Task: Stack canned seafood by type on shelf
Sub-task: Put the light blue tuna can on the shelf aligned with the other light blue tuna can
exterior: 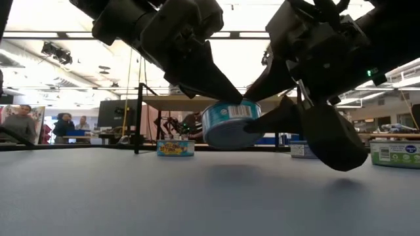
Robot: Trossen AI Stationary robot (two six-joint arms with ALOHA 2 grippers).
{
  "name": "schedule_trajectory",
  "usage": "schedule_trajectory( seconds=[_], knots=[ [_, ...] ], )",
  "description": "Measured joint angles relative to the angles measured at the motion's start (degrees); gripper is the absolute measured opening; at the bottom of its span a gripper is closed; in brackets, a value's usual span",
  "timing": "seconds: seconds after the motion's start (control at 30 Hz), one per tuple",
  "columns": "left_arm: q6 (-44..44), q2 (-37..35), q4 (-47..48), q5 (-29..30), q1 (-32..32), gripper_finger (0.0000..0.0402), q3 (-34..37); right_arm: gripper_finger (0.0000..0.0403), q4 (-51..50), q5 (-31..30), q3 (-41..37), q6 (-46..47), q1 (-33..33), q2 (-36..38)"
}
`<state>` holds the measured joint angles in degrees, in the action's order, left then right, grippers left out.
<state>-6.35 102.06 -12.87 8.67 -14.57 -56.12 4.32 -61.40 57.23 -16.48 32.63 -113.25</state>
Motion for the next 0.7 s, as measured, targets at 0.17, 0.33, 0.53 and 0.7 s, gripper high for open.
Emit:
schedule_trajectory(
  seconds=[0.17, 0.33, 0.53, 0.7],
  knots=[
    [0.0, 0.0, -0.7, -1.7, 0.0, 0.0002, 0.0, 0.0179, 0.3, 1.6, 0.0, -0.3, -0.3, 0.0],
    [0.1, 0.0, -0.9, -2.6, 0.1, 0.0002, 0.0, 0.0143, 0.4, 2.3, 0.0, -0.5, -0.3, 0.0],
    [0.1, -0.5, -0.9, -3.0, -0.1, 0.0032, 0.0, 0.0143, 1.0, 1.8, 0.0, -0.2, -0.3, 0.0],
    [1.7, -3.2, -1.5, -1.4, -1.8, 0.0083, 0.1, 0.0143, 0.9, 1.1, 0.0, -0.1, -0.2, 0.0]
  ],
)
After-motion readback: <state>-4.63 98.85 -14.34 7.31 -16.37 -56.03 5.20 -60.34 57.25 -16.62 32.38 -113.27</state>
